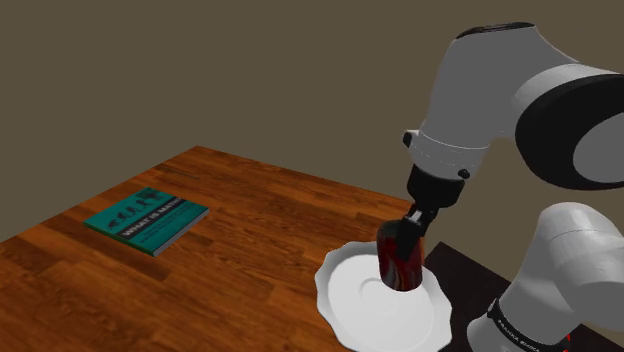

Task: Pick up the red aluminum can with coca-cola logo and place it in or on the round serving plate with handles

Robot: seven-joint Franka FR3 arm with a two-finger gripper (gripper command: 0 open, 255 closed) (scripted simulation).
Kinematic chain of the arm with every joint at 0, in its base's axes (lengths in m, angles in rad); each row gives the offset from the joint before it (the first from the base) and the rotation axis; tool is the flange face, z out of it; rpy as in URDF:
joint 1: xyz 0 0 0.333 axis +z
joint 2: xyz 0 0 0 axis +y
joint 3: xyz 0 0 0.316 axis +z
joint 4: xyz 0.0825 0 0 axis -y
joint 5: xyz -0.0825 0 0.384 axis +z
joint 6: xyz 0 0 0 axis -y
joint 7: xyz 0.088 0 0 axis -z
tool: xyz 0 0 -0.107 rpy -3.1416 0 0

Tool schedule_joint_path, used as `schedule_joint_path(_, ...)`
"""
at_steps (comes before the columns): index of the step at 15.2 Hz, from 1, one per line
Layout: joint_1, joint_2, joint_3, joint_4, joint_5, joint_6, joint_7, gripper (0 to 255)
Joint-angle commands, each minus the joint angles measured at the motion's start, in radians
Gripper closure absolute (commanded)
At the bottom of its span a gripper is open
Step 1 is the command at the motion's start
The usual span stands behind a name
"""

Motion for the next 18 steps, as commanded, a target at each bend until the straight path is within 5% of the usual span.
schedule_joint_path(1, 0.004, 0.002, 0.008, -0.026, 0.008, 0.029, 0.000, 255)
schedule_joint_path(12, 0.019, 0.042, 0.052, -0.152, 0.049, 0.194, -0.003, 255)
schedule_joint_path(18, 0.019, 0.042, 0.052, -0.152, 0.049, 0.193, -0.003, 255)
